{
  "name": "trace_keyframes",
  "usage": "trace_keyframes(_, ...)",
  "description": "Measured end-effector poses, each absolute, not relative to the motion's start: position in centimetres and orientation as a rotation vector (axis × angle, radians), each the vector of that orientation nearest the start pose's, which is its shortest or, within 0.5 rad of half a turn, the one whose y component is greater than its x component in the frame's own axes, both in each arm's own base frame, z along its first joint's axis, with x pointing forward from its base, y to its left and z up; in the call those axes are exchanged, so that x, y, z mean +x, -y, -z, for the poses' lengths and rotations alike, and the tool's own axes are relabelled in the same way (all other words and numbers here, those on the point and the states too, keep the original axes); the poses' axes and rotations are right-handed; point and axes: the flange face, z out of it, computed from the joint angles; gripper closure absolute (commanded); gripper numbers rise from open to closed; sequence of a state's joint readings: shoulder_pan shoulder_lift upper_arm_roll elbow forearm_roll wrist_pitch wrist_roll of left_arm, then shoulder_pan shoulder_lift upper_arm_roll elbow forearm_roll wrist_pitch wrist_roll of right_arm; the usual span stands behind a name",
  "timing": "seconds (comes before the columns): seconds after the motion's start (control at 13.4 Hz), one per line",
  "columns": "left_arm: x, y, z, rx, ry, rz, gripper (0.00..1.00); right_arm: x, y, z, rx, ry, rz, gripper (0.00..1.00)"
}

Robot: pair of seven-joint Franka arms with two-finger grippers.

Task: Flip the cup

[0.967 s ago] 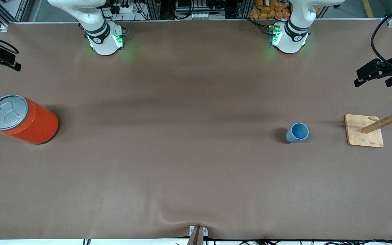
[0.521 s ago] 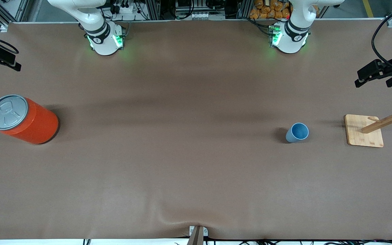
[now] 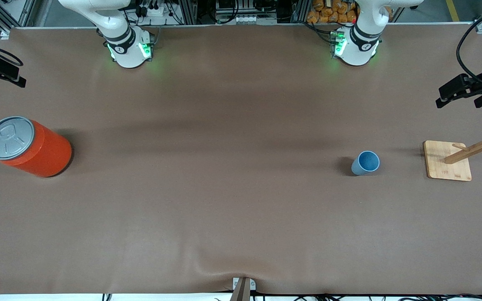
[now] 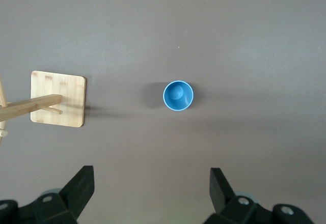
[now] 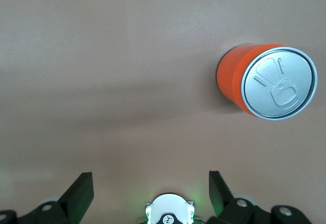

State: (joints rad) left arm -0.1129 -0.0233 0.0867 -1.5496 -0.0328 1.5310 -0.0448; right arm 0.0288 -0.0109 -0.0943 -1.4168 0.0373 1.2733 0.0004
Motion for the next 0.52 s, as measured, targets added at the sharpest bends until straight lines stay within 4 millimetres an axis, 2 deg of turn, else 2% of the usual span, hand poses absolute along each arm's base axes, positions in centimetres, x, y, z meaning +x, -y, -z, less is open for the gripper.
trace_keyframes(0.52,54.76,1.84,-63.6,-3.175,0.026,-0.018,0.0,51.66,2.95,-67.67,-3.092,-0.089,-0.204,0.0)
